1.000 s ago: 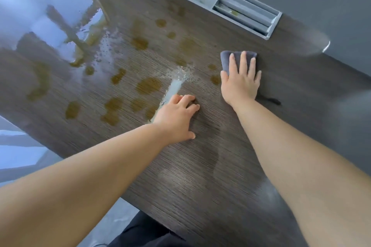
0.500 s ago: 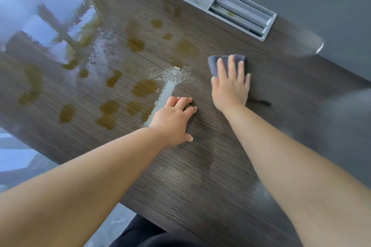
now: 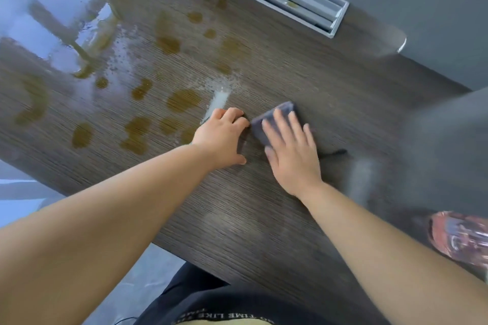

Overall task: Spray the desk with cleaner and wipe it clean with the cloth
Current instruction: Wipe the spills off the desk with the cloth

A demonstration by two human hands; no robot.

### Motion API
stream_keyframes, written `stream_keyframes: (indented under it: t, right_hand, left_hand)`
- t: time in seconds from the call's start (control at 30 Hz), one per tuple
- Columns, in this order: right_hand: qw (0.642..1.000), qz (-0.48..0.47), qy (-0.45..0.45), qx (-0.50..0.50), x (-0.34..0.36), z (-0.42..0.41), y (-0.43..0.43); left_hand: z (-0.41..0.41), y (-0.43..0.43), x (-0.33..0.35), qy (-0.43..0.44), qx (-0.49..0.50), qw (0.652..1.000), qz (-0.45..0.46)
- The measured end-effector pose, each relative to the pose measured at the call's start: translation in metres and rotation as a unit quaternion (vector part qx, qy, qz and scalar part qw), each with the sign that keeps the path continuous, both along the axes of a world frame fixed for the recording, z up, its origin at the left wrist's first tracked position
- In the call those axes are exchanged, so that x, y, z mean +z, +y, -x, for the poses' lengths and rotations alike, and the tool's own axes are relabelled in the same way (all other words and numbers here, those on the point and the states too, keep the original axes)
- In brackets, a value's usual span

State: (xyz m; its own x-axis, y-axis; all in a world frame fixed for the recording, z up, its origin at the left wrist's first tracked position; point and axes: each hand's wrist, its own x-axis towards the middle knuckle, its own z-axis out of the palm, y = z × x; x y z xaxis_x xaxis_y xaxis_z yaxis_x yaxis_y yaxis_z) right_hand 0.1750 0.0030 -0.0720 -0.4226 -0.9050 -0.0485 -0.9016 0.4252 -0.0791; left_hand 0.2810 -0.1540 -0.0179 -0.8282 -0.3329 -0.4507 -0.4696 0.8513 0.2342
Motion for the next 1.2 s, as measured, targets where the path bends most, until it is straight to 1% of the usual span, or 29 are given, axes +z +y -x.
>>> stream_keyframes:
  t: [0.03,0.07,0.1,0.13,0.2,0.23,0.27,0.3,0.33,0.4,0.43,0.47,0.5,0.53,0.57,0.63,0.7,0.73,0.77,0.83,0.87,0.9,0.93,1.0,1.07,1.1,1.13,1.17,1.2]
  right_hand:
    - [0.997,-0.007,-0.006,0.074,0.0,0.006,0.021]
    - [0.993,-0.009,-0.01,0.115,0.0,0.018,0.038]
    - [0.994,-0.004,0.0,0.113,0.0,0.032,0.05]
    - [0.998,-0.001,0.013,0.068,-0.001,0.043,0.055]
    - [0.993,-0.001,0.019,-0.113,0.003,0.05,0.042]
    - [0.977,0.006,0.003,-0.212,0.003,0.043,0.028]
    - [0.96,0.006,-0.01,-0.279,0.004,0.029,0.013]
    - [0.959,0.001,-0.016,-0.284,0.007,0.011,0.002]
    - [0.973,0.006,-0.011,-0.23,0.006,-0.007,-0.004]
    - [1.0,0.004,-0.004,-0.011,0.001,-0.032,0.008]
    - [0.995,-0.002,-0.006,0.099,-0.002,-0.031,0.02]
    - [0.984,-0.009,-0.019,0.177,-0.001,-0.02,0.029]
    - [0.976,-0.012,-0.021,0.218,-0.001,-0.006,0.034]
    - [0.977,-0.006,-0.01,0.212,-0.001,0.009,0.035]
    - [0.985,0.003,-0.002,0.171,-0.001,0.019,0.029]
    - [1.0,-0.004,-0.009,-0.01,0.004,0.022,0.007]
    - [0.984,-0.004,-0.027,-0.175,0.005,-0.005,-0.02]
    - [0.982,-0.008,-0.033,-0.188,0.006,-0.024,-0.027]
    - [0.988,-0.001,-0.039,-0.147,0.007,-0.044,-0.031]
    - [0.999,-0.005,-0.037,0.035,0.006,-0.069,-0.019]
    - [0.99,-0.014,-0.027,0.137,0.004,-0.068,-0.012]
    - [0.978,-0.03,-0.021,0.206,0.004,-0.057,-0.008]
    - [0.972,-0.039,-0.011,0.231,0.005,-0.043,-0.008]
    - [0.987,-0.026,0.012,0.157,0.005,-0.016,-0.021]
    - [0.999,-0.051,-0.018,-0.004,0.008,-0.005,-0.042]
    - [0.995,-0.052,-0.031,-0.079,0.01,-0.012,-0.056]
    - [0.991,-0.054,-0.033,-0.121,0.012,-0.024,-0.065]
    - [0.99,-0.057,-0.033,-0.122,0.013,-0.04,-0.07]
    - [0.995,-0.051,-0.035,-0.079,0.013,-0.058,-0.071]
  left_hand:
    - [-0.001,0.0,0.0,0.013,0.01,1.0,-0.006]
    - [-0.004,0.0,0.001,0.028,0.02,0.999,-0.008]
    - [-0.007,0.002,0.002,0.043,0.029,0.999,-0.006]
    - [-0.011,0.003,0.002,0.054,0.035,0.998,0.001]
    - [-0.019,0.009,0.003,0.074,0.052,0.996,0.021]
    - [-0.024,0.013,0.002,0.082,0.067,0.994,0.029]
    - [-0.029,0.017,0.002,0.087,0.084,0.992,0.035]
    - [-0.035,0.021,0.001,0.09,0.104,0.99,0.041]
    - [-0.042,0.023,0.0,0.089,0.121,0.988,0.044]
    - [-0.059,0.029,-0.002,0.078,0.15,0.984,0.05]
    - [-0.068,0.031,-0.003,0.072,0.16,0.983,0.053]
    - [-0.077,0.032,-0.004,0.066,0.167,0.982,0.055]
    - [-0.085,0.034,-0.005,0.063,0.177,0.981,0.054]
    - [-0.091,0.035,-0.006,0.061,0.187,0.979,0.052]
    - [-0.098,0.035,-0.006,0.059,0.199,0.977,0.052]
    - [-0.108,0.037,-0.005,0.051,0.217,0.973,0.054]
    - [-0.117,0.038,-0.004,0.051,0.243,0.967,0.053]
    - [-0.121,0.039,-0.003,0.052,0.253,0.965,0.05]
    - [-0.126,0.04,-0.003,0.05,0.263,0.962,0.049]
    - [-0.134,0.039,-0.003,0.042,0.275,0.959,0.053]
    - [-0.138,0.036,-0.003,0.04,0.283,0.957,0.053]
    - [-0.142,0.034,-0.002,0.038,0.29,0.955,0.051]
    - [-0.144,0.031,-0.001,0.034,0.296,0.953,0.046]
    - [-0.15,0.022,0.001,0.019,0.297,0.954,0.039]
    - [-0.155,0.017,0.001,-0.003,0.298,0.954,0.027]
    - [-0.157,0.013,0.0,-0.007,0.301,0.953,0.026]
    - [-0.157,0.011,0.0,-0.013,0.302,0.953,0.024]
    - [-0.157,0.01,0.001,-0.019,0.301,0.953,0.023]
    - [-0.157,0.008,0.001,-0.023,0.298,0.954,0.027]
